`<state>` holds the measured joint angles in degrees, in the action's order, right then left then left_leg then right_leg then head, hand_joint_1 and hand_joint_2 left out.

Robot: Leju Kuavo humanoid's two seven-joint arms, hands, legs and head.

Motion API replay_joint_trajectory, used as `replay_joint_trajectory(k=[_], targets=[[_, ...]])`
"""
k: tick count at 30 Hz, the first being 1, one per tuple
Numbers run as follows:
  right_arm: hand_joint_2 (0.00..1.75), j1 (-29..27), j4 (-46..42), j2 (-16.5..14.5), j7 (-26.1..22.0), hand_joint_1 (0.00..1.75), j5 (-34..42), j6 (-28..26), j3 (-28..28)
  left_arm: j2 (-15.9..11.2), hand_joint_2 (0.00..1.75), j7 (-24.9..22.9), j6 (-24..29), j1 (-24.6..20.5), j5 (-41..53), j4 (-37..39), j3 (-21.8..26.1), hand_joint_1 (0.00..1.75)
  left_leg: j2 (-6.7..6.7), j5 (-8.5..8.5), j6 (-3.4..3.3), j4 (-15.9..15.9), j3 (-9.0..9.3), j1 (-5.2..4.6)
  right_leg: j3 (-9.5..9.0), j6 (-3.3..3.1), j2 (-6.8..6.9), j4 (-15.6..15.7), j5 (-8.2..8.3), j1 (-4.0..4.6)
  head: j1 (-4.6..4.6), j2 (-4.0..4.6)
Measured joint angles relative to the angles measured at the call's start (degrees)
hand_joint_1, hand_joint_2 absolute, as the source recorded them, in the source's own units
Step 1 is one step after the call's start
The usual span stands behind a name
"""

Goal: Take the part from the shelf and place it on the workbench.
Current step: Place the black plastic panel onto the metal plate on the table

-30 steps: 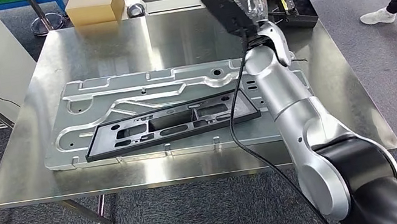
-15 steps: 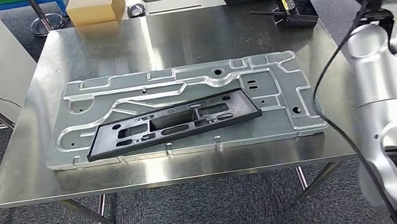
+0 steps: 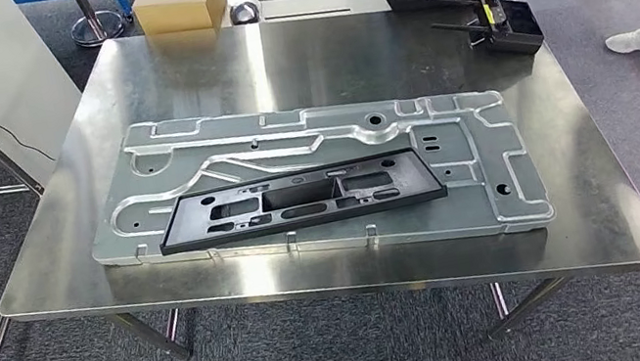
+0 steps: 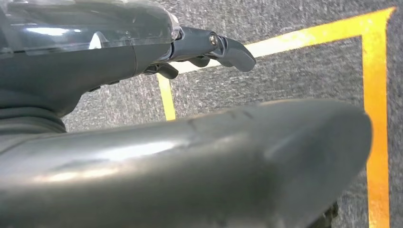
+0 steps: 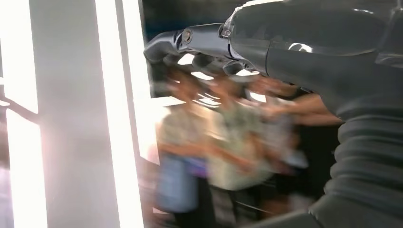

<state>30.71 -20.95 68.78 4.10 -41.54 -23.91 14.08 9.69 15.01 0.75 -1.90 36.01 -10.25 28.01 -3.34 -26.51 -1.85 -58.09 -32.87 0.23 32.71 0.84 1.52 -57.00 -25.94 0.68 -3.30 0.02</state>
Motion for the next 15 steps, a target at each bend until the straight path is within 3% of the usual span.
replay_joint_trajectory(k=[2,4,9,13,15], targets=[[1.75,-12.2,3.0,0.9,4.1,0.00,5.0,0.5,5.1,0.0,0.00,-0.2,0.3,0.1,0.2,0.0,0.2,0.00,0.17,-0.29,0.14,0.1,0.24,-0.02,-0.27,-0.13,-0.23,0.0,-0.18,-0.04,0.02,0.00],[1.75,-19.5,4.6,0.4,8.2,0.00,6.4,1.7,8.2,0.0,0.00,-0.3,0.4,0.1,0.5,0.0,0.4,0.00,0.65,-0.50,0.17,0.1,0.52,-0.12,-0.33,-0.18,-0.73,0.0,-0.25,-0.14,0.02,0.00],[1.75,-23.5,5.5,-0.6,11.1,0.00,6.3,2.5,9.5,0.0,0.00,-0.3,0.4,-0.1,0.8,0.0,0.5,0.00,0.96,-0.61,0.18,0.2,0.70,-0.17,-0.36,-0.18,-1.05,-0.1,-0.29,-0.20,0.02,0.00],[0.00,-33.4,9.3,-15.3,26.0,0.00,3.0,7.9,12.2,-0.1,0.00,-0.9,0.2,-0.8,1.9,0.0,1.1,0.00,1.52,-0.74,0.34,0.3,1.38,-0.08,-0.58,-0.31,-1.68,0.0,-0.38,-0.08,0.02,0.00],[0.00,-33.8,9.8,-20.2,29.5,0.00,2.4,10.5,12.2,-0.2,0.00,-1.9,0.3,-0.8,1.9,0.0,1.2,0.00,1.70,-0.75,0.36,0.4,1.48,-0.08,-0.62,-0.37,-1.82,0.0,-0.41,-0.07,0.02,0.00]])
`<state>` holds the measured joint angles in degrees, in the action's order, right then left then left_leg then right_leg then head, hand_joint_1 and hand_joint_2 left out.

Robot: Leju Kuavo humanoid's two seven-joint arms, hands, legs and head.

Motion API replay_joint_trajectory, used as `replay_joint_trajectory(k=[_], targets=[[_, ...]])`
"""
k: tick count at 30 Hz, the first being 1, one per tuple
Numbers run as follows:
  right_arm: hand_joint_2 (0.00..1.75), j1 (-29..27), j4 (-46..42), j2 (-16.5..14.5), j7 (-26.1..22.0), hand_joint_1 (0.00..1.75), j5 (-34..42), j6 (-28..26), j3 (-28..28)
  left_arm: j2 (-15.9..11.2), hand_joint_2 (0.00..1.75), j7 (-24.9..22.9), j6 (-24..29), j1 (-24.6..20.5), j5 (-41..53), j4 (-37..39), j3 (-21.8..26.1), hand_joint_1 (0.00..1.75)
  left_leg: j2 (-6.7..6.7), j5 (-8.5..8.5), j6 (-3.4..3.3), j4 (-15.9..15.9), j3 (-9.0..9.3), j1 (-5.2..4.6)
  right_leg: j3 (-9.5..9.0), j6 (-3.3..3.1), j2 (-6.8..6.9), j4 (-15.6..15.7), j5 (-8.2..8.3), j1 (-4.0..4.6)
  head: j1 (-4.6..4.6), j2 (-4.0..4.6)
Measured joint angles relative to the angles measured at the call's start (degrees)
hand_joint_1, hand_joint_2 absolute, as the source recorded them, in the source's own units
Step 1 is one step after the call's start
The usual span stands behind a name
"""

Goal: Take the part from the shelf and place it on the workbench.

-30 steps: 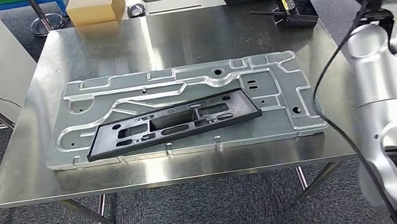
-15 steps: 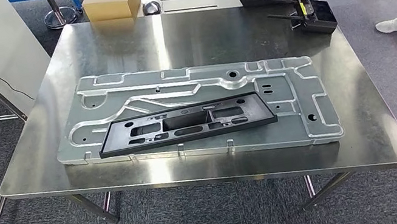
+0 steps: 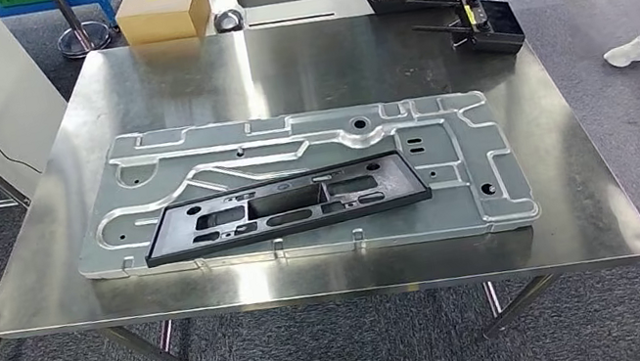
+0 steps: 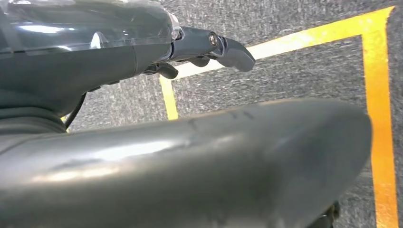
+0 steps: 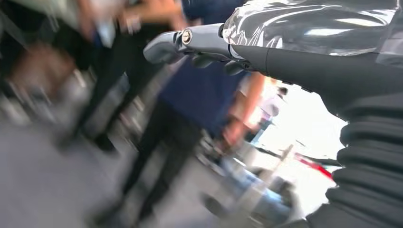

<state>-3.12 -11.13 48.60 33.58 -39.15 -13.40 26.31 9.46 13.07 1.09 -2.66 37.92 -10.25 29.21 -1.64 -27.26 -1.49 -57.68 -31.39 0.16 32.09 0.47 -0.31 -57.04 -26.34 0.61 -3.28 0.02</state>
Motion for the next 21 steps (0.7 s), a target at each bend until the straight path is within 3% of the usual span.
replay_joint_trajectory(k=[6,13,18,21], targets=[[0.00,0.0,0.5,-14.4,3.9,0.00,-0.6,3.2,0.0,-1.2,0.00,-3.1,0.4,0.2,-0.1,0.0,0.9,0.00,0.35,-0.06,0.18,0.2,0.25,0.04,-0.10,-0.24,-0.37,-0.1,-0.10,0.05,0.00,0.00],[0.00,1.6,0.8,-31.2,5.7,0.00,1.2,6.4,1.0,-2.1,0.00,-3.2,0.9,0.2,0.0,0.0,1.7,0.00,0.40,0.01,0.53,0.2,0.38,0.19,-0.10,-0.50,-0.42,-0.2,-0.13,0.17,0.00,0.00],[0.00,3.1,0.8,-41.3,4.1,0.00,1.5,8.8,1.8,-2.1,0.00,-4.1,2.2,0.0,2.2,0.0,1.6,0.00,0.41,0.04,0.68,0.2,0.41,0.20,-0.09,-0.63,-0.43,-0.3,-0.15,0.17,0.00,0.00],[0.00,4.0,0.8,-45.9,1.6,0.00,0.6,8.3,1.8,-1.7,0.00,-6.6,3.1,-0.1,5.1,0.0,0.8,0.00,0.42,0.05,0.71,0.2,0.42,0.18,-0.09,-0.65,-0.44,-0.3,-0.14,0.16,0.00,0.00]])
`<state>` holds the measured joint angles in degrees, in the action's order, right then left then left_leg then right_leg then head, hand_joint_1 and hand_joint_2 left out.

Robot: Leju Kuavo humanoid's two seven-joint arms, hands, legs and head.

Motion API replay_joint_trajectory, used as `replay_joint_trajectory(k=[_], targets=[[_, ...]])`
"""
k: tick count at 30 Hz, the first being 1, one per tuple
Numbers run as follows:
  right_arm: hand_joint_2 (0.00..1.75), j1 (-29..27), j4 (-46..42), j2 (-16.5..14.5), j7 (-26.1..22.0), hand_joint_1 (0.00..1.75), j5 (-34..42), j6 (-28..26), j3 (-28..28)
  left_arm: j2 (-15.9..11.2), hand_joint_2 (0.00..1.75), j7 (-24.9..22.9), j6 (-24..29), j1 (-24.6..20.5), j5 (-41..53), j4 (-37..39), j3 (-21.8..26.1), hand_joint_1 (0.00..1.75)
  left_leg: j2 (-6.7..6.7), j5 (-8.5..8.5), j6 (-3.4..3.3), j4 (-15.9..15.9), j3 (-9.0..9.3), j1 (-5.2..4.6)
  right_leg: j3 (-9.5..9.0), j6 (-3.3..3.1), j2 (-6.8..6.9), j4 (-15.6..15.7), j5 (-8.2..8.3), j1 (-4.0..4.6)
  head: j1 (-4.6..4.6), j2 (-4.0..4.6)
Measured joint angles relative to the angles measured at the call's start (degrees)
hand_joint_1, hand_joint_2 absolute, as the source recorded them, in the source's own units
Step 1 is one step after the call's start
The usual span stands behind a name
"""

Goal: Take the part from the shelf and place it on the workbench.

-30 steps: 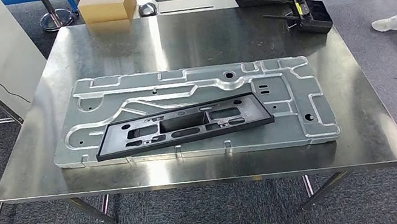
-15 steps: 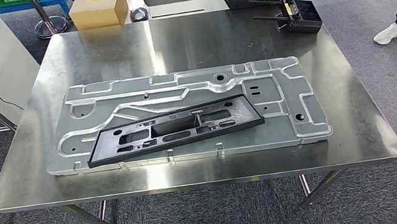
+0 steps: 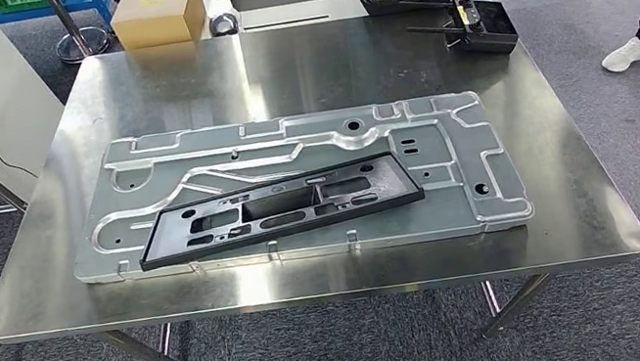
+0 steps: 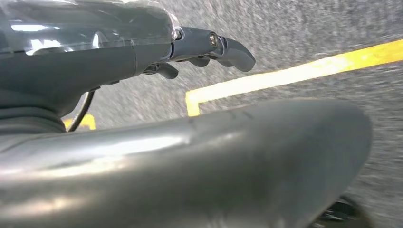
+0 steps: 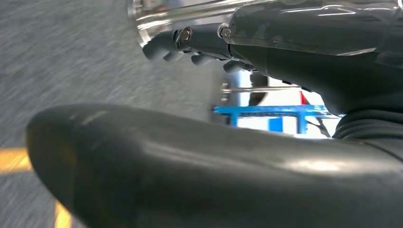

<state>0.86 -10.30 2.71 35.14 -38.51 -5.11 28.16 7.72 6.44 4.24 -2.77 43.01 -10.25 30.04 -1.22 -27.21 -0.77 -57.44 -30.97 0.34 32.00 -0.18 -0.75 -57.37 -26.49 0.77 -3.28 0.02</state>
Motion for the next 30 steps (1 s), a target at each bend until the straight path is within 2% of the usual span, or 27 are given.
replay_joint_trajectory(k=[4,8,16,18,21,22,24,26,27,28,29,30], targets=[[0.00,1.0,0.0,-4.2,-4.7,0.00,-1.8,-3.3,0.0,0.5,0.00,-3.8,1.2,0.0,3.5,0.0,-2.0,0.00,0.00,0.02,0.04,0.0,0.00,-0.02,-0.01,-0.01,0.00,0.0,0.01,-0.02,0.00,0.00],[0.00,1.7,0.0,-7.0,-7.4,0.00,-4.2,-5.6,-0.5,0.9,0.00,-6.8,2.8,-0.1,4.2,0.0,-2.6,0.00,0.00,0.02,0.03,0.0,-0.01,-0.07,-0.01,-0.01,0.00,0.0,0.01,-0.08,0.00,0.00],[0.00,2.5,0.0,-8.8,-8.6,0.00,-6.8,-4.8,-2.1,1.0,0.00,-8.2,4.8,-0.2,3.9,0.0,-2.7,0.00,0.00,0.02,0.03,0.0,-0.01,-0.11,0.00,-0.01,0.01,0.0,0.01,-0.25,-0.01,0.00],[0.00,2.5,0.0,-8.9,-8.4,0.00,-7.2,-4.6,-2.3,1.0,0.00,-8.3,4.9,-0.3,3.5,0.0,-2.7,0.00,0.03,-0.08,-0.23,-0.2,-0.06,-0.34,-0.01,0.18,0.00,0.1,0.12,-0.41,-0.02,0.00],[0.00,2.5,0.0,-8.9,-8.0,0.00,-8.0,-4.6,-2.9,1.1,0.00,-8.5,4.9,-0.4,3.2,0.0,-2.5,0.00,0.24,0.67,-0.88,0.5,0.24,-0.24,-0.04,0.67,-0.03,0.2,0.28,-0.51,-0.02,0.00],[0.00,2.5,0.0,-8.8,-7.9,0.00,-8.1,-4.6,-3.1,1.3,0.00,-8.6,4.8,-0.5,3.3,0.0,-2.5,0.00,0.42,1.17,-1.05,1.0,0.41,-0.03,0.19,0.89,0.02,-0.4,-0.45,-0.51,-0.01,0.00],[0.00,2.5,0.0,-8.7,-7.7,0.00,-8.3,-4.6,-3.2,1.6,0.00,-8.7,4.4,-0.7,3.5,0.0,-2.5,0.00,0.82,1.83,-1.22,1.8,0.39,0.28,1.89,1.39,0.18,-4.8,-4.05,-0.80,0.00,0.00],[0.00,2.5,0.0,-8.7,-7.7,0.00,-8.6,-4.6,-3.3,1.8,0.00,-8.7,3.9,-0.7,3.5,0.0,-2.5,0.00,1.11,2.06,-1.13,1.8,-0.03,0.33,4.68,2.02,0.25,-12.2,-8.02,-1.40,0.00,0.00],[0.00,2.5,0.0,-8.7,-7.7,0.00,-8.8,-4.5,-3.4,2.0,0.00,-8.7,3.7,-0.8,3.4,0.0,-2.5,0.00,1.25,2.16,-0.99,1.6,-0.28,0.41,5.38,2.37,0.32,-14.5,-8.69,-1.77,0.00,0.00],[0.00,2.5,0.0,-8.7,-7.7,0.00,-9.0,-4.5,-3.4,2.1,0.00,-8.7,3.6,-0.8,3.4,0.0,-2.4,0.00,1.35,2.24,-0.78,1.4,-0.58,0.57,5.05,2.77,0.40,-14.7,-8.20,-2.16,0.00,0.00],[0.00,2.5,0.0,-8.7,-7.7,0.00,-9.2,-4.5,-3.5,2.2,0.00,-8.7,3.5,-0.8,3.3,0.0,-2.4,0.00,1.39,2.29,-0.49,1.1,-0.92,0.84,3.51,3.20,0.53,-12.5,-6.71,-2.57,0.00,0.00],[0.00,2.6,0.0,-8.7,-7.8,0.00,-9.4,-4.5,-3.6,2.3,0.00,-8.7,3.5,-0.9,3.2,0.0,-2.4,0.00,1.40,2.27,-0.09,0.6,-1.31,1.10,1.10,3.68,0.63,-8.4,-5.05,-2.98,0.00,0.00]])
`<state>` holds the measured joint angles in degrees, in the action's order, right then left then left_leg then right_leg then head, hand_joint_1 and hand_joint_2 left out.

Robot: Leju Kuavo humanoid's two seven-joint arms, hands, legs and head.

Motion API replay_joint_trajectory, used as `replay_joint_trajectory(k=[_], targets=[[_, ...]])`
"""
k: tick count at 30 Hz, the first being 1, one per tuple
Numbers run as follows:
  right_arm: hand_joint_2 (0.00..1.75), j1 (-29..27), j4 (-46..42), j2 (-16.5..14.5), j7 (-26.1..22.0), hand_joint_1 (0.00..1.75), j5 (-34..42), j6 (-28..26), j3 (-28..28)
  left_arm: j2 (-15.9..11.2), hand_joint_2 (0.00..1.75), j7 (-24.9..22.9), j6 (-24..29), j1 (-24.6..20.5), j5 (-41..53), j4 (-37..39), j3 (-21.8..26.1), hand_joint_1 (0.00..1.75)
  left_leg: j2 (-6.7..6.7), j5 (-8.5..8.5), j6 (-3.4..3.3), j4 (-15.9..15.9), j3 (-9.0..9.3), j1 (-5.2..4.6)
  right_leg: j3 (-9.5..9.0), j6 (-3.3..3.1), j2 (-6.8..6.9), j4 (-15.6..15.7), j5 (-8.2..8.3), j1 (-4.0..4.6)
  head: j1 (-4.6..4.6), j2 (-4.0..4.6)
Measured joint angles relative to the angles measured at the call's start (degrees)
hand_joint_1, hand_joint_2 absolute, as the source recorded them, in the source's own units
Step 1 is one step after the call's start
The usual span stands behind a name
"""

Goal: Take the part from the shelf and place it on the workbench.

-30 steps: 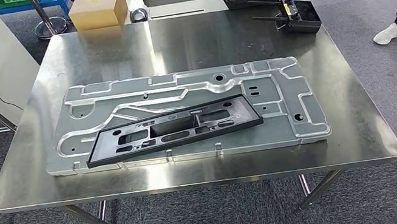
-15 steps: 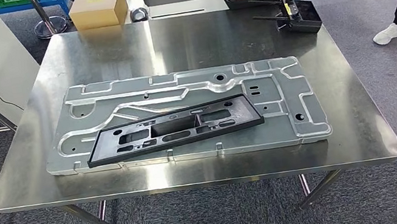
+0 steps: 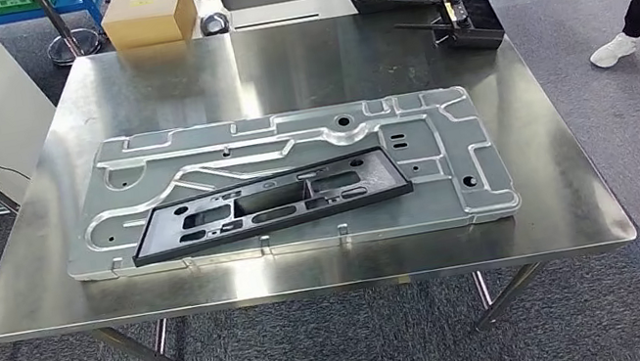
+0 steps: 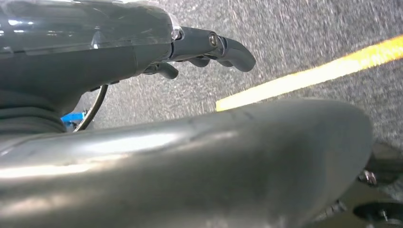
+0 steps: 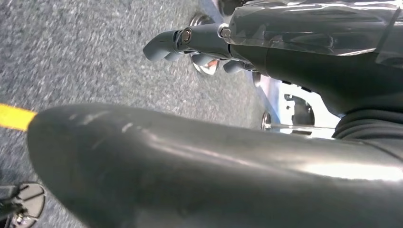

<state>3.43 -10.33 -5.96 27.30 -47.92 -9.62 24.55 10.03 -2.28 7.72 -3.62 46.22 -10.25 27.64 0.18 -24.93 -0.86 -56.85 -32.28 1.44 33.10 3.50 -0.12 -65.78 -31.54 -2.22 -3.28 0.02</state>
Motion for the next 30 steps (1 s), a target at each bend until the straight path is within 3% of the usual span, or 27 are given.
replay_joint_trajectory(k=[1,3,6,8,11,12,13,14,15,17,19,21,22,23,24,26,27,28,29,30], targets=[[0.00,0.1,0.0,-0.1,-0.2,0.00,-0.2,0.0,-0.1,0.0,0.00,0.0,0.0,0.0,-0.1,0.0,0.0,0.00,-0.04,-0.02,0.50,-0.5,-0.44,0.20,-2.18,0.25,-0.10,3.6,1.20,-0.14,0.00,0.00],[0.00,0.3,0.0,-0.2,-0.7,0.00,-0.6,0.2,-0.4,0.1,0.00,-0.2,-0.1,-0.1,-0.2,0.0,0.1,0.00,-0.16,0.04,1.52,-1.3,-0.98,0.20,-4.10,-0.21,-0.50,7.4,2.14,-0.10,-0.01,0.00],[0.00,0.5,0.0,-0.2,-1.5,0.00,-1.1,0.8,-0.9,0.2,0.00,-0.4,-0.1,0.0,-0.4,0.0,0.1,0.00,-0.28,0.46,2.86,-1.5,-1.43,0.21,-3.02,-2.21,-0.69,7.2,2.44,0.18,-0.03,0.00],[0.00,0.6,0.0,-0.2,-1.9,0.00,-1.3,1.2,-1.1,0.2,0.00,-0.5,-0.1,0.1,-0.5,0.0,0.1,0.00,-0.26,-2.07,3.27,-3.8,-2.62,0.47,-2.01,-3.47,-0.46,7.2,3.32,0.32,-0.03,0.00],[0.00,0.6,0.0,-0.2,-2.1,0.00,-1.3,1.8,-1.1,0.1,0.00,-0.5,-0.1,0.0,-0.3,0.0,0.1,0.00,-0.22,-9.80,3.18,-14.0,-5.82,0.35,-0.05,-4.51,-0.09,7.2,4.80,1.04,-0.03,0.00],[0.00,0.5,0.0,-0.2,-2.1,0.00,-1.3,1.9,-1.1,0.1,0.00,-0.5,-0.1,0.0,-0.3,0.0,0.1,0.00,-0.22,-10.95,3.04,-16.9,-6.24,0.22,0.65,-4.68,0.00,7.1,5.31,1.37,-0.02,0.00],[0.00,0.5,0.0,-0.2,-2.0,0.00,-1.2,2.0,-1.1,0.1,0.00,-0.5,-0.1,0.0,-0.2,0.0,0.1,0.00,-0.23,-10.79,2.74,-17.9,-5.71,0.04,1.34,-4.81,0.06,7.1,5.83,1.70,-0.02,0.00],[0.00,0.5,0.0,-0.2,-1.9,0.00,-1.1,2.1,-1.1,0.0,0.00,-0.5,-0.1,0.0,0.0,0.0,0.1,0.00,-0.23,-9.63,2.27,-16.8,-4.13,-0.20,1.97,-4.89,0.07,7.1,6.35,2.02,-0.02,0.00],[0.00,0.5,0.0,-0.2,-1.8,0.00,-1.0,2.3,-1.1,0.0,0.00,-0.5,-0.1,-0.1,0.0,0.0,0.1,0.00,-0.24,-8.00,1.60,-13.6,-1.50,-0.53,2.55,-4.94,0.05,7.1,6.87,2.32,-0.03,0.00],[0.00,0.6,0.0,-0.4,-1.6,0.00,-0.9,2.6,-1.1,-0.1,0.00,-0.6,-0.1,-0.4,0.2,-0.1,0.1,0.00,-0.21,-6.61,0.14,-4.9,4.44,-1.24,3.34,-4.84,0.03,7.1,7.87,2.67,-0.03,0.00],[0.00,0.5,0.0,-0.5,-1.5,0.00,-0.8,2.8,-1.1,-0.2,0.00,-0.7,-0.1,-0.7,0.3,-0.1,0.1,0.00,-0.16,-6.71,-0.54,0.1,7.23,-1.79,3.51,-4.31,0.13,7.3,8.83,2.55,-0.03,0.00],[0.00,0.5,0.0,-0.5,-1.5,0.00,-0.7,2.8,-1.1,-0.2,0.00,-0.8,-0.1,-0.8,0.5,-0.1,0.1,0.00,-0.10,-5.70,-0.84,1.0,7.08,-1.94,3.48,-3.56,0.20,7.6,9.64,2.30,-0.03,0.00],[0.00,0.5,0.0,-0.5,-1.5,0.00,-0.7,2.8,-1.1,-0.2,0.00,-1.0,-0.1,-0.8,0.6,-0.1,0.1,0.00,0.02,-5.04,-1.15,1.4,6.81,-1.84,3.67,-3.22,0.16,7.4,9.21,2.19,-0.03,0.00],[0.00,0.5,0.0,-0.6,-1.5,0.00,-0.7,2.7,-1.1,-0.2,0.00,-1.1,-0.2,-0.8,0.7,-0.1,0.1,0.00,0.14,-4.23,-1.49,1.8,6.34,-1.72,4.03,-2.92,0.13,6.5,7.70,2.13,-0.02,0.00],[0.00,0.5,0.0,-0.6,-1.5,0.00,-0.7,2.6,-1.1,-0.2,0.00,-1.2,-0.3,-0.8,0.8,-0.2,0.1,0.00,0.26,-3.40,-1.73,2.0,5.71,-1.56,4.61,-2.62,0.10,4.5,5.08,2.02,-0.02,0.00],[0.00,0.5,0.0,-0.5,-1.5,0.00,-0.7,2.4,-1.1,-0.2,0.00,-1.4,-0.4,-0.8,0.9,-0.2,0.1,0.00,0.38,-2.07,-1.88,1.9,4.06,-1.58,6.06,-1.99,0.07,-2.1,-0.86,1.67,-0.02,0.00],[0.00,0.5,0.0,-0.5,-1.6,0.00,-0.8,2.3,-1.1,-0.2,0.00,-1.4,-0.4,-0.8,1.0,-0.2,0.1,0.00,0.45,-1.45,-1.77,1.8,3.18,-1.55,6.48,-1.67,0.08,-5.4,-2.30,1.48,-0.02,0.00],[0.00,0.5,0.0,-0.5,-1.6,0.00,-0.9,2.2,-1.1,-0.2,0.00,-1.5,-0.4,-0.8,1.1,-0.2,0.1,0.00,0.53,-0.88,-1.60,1.6,2.28,-1.50,6.31,-1.39,0.09,-7.5,-2.20,1.30,-0.02,0.00],[0.00,0.5,0.0,-0.5,-1.7,0.00,-1.0,2.1,-1.1,-0.2,0.00,-1.5,-0.4,-0.7,1.1,-0.2,0.1,0.00,0.60,-0.40,-1.39,1.2,1.36,-1.40,5.26,-1.17,0.11,-7.7,-0.83,1.13,-0.02,0.00],[0.00,0.5,0.0,-0.5,-1.8,0.00,-1.1,2.0,-1.1,-0.2,0.00,-1.6,-0.4,-0.7,1.2,-0.2,0.1,0.00,0.63,-0.02,-1.15,0.8,0.43,-1.27,3.18,-0.98,0.12,-5.7,0.95,0.95,-0.02,0.00]])
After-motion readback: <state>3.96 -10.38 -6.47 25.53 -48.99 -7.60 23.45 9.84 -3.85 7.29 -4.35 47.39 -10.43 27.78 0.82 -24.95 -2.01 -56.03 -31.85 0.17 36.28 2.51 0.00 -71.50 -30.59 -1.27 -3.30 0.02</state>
